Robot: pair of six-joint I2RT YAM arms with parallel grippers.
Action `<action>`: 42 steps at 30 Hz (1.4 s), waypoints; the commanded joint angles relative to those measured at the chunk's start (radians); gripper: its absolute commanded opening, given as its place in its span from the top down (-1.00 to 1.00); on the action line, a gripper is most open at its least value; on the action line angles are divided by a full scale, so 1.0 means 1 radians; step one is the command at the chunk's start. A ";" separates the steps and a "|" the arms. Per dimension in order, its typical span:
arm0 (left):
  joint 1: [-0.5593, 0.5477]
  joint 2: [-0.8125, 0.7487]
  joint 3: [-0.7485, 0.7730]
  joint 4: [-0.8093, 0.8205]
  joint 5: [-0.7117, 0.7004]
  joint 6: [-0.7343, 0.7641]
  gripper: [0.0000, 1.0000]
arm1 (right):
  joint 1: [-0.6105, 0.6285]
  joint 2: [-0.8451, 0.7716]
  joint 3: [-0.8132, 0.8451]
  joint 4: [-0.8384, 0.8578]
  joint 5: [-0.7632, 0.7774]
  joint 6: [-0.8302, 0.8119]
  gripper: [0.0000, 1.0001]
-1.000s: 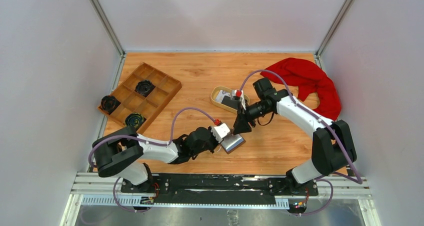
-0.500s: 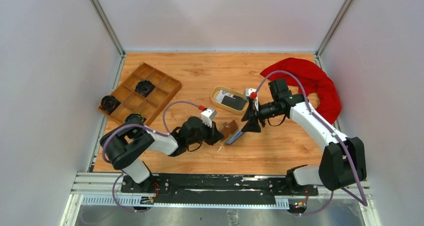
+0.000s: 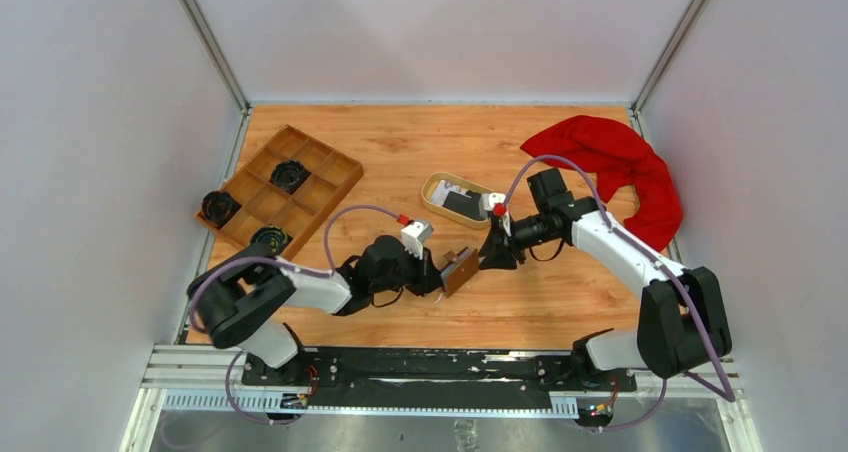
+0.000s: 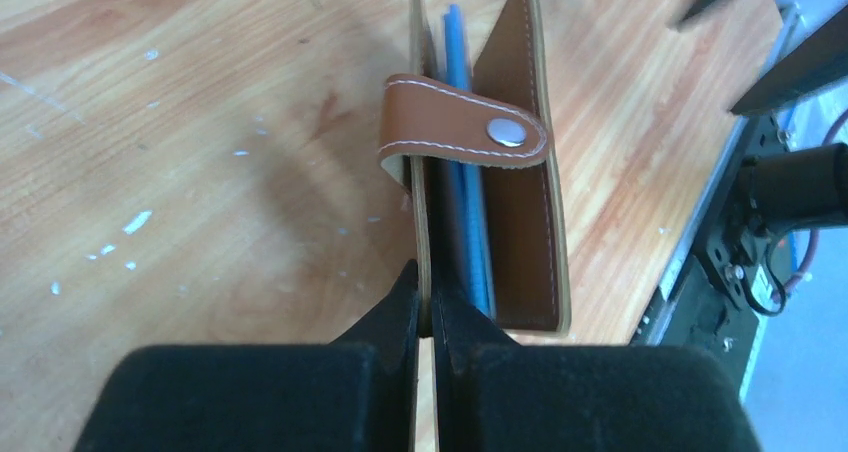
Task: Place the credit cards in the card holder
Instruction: Open the card holder at the center of the board.
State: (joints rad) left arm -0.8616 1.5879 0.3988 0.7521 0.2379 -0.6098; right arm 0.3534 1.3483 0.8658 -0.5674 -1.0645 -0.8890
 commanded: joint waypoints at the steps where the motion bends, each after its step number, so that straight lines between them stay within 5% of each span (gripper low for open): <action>1: -0.108 -0.187 0.034 -0.197 -0.183 0.242 1.00 | 0.012 -0.046 0.021 0.028 -0.063 0.053 0.19; 17: -0.145 -0.281 0.044 -0.307 -0.308 0.331 1.00 | 0.025 0.029 0.056 -0.075 -0.061 -0.017 0.38; 24: -0.145 -0.290 0.034 -0.304 -0.289 0.326 1.00 | 0.033 0.021 0.000 -0.063 0.071 -0.177 0.25; 31: -0.145 -0.313 0.028 -0.304 -0.262 0.331 1.00 | 0.070 -0.118 -0.202 0.234 0.268 -0.230 -0.41; 42: -0.145 -0.314 0.028 -0.303 -0.244 0.326 1.00 | 0.123 -0.033 -0.183 0.311 0.434 -0.155 -0.37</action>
State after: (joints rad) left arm -0.9993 1.2926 0.4313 0.4343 -0.0143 -0.2951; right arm 0.4450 1.2945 0.6666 -0.2958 -0.7078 -1.0657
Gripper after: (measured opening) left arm 0.019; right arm 0.690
